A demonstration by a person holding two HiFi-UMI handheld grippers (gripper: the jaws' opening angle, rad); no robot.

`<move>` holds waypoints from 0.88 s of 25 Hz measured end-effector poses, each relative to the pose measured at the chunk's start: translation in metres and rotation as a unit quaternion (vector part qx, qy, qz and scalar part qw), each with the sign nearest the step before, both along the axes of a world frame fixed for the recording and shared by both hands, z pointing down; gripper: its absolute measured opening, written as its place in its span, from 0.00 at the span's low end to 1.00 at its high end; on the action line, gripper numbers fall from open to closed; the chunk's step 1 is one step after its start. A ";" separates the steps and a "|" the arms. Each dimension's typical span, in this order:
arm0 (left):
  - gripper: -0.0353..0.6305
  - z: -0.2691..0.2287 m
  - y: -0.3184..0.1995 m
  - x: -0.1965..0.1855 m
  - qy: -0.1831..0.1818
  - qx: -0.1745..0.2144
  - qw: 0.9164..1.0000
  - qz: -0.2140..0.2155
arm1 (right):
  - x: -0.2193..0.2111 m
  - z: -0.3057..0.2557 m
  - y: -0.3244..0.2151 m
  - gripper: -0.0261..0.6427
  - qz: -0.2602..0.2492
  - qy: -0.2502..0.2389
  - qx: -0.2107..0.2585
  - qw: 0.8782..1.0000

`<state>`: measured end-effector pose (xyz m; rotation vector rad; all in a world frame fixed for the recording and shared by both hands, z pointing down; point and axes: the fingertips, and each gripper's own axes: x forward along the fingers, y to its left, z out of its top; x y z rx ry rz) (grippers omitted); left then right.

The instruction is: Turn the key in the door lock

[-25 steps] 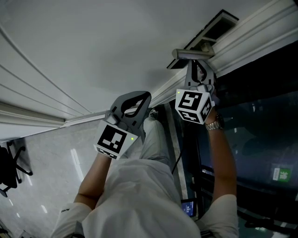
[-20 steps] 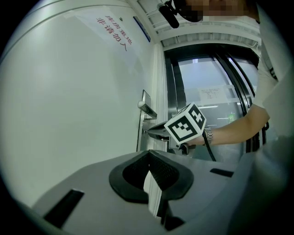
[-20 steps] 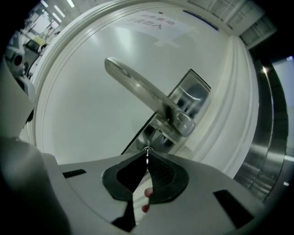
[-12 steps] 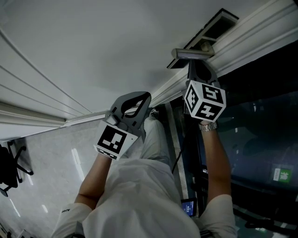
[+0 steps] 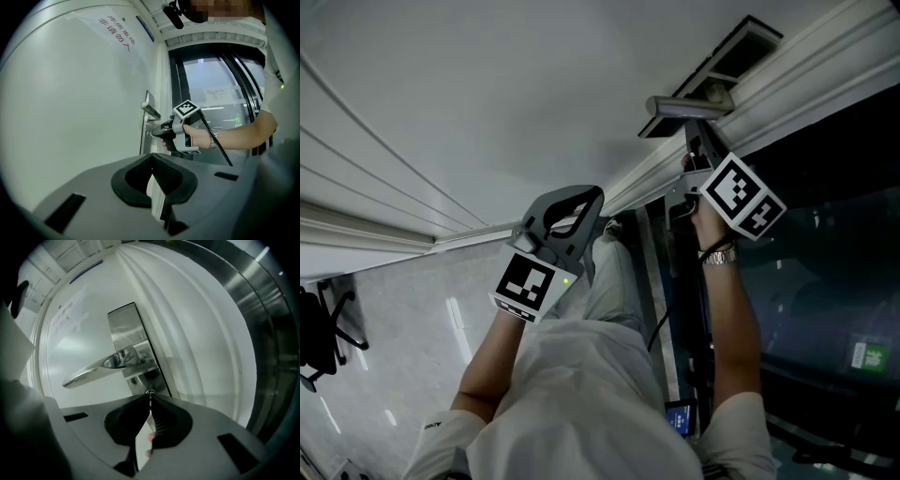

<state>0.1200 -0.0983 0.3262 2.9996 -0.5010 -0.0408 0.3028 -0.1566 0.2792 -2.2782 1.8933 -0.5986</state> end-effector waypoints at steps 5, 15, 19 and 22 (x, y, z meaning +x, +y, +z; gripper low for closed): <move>0.06 -0.003 0.002 0.003 0.001 0.005 1.000 0.000 | 0.002 0.001 0.000 0.06 -0.001 -0.104 0.031 0.994; 0.06 -0.001 0.009 0.003 -0.003 0.002 1.000 -0.003 | 0.006 0.005 0.003 0.06 -0.003 -0.272 0.076 0.959; 0.06 -0.002 0.009 0.003 -0.002 0.008 1.000 -0.002 | 0.005 0.004 0.003 0.06 -0.006 -0.254 0.072 0.964; 0.06 -0.002 0.009 0.004 -0.002 0.006 1.000 -0.002 | 0.003 0.003 0.002 0.06 -0.010 -0.176 0.047 0.983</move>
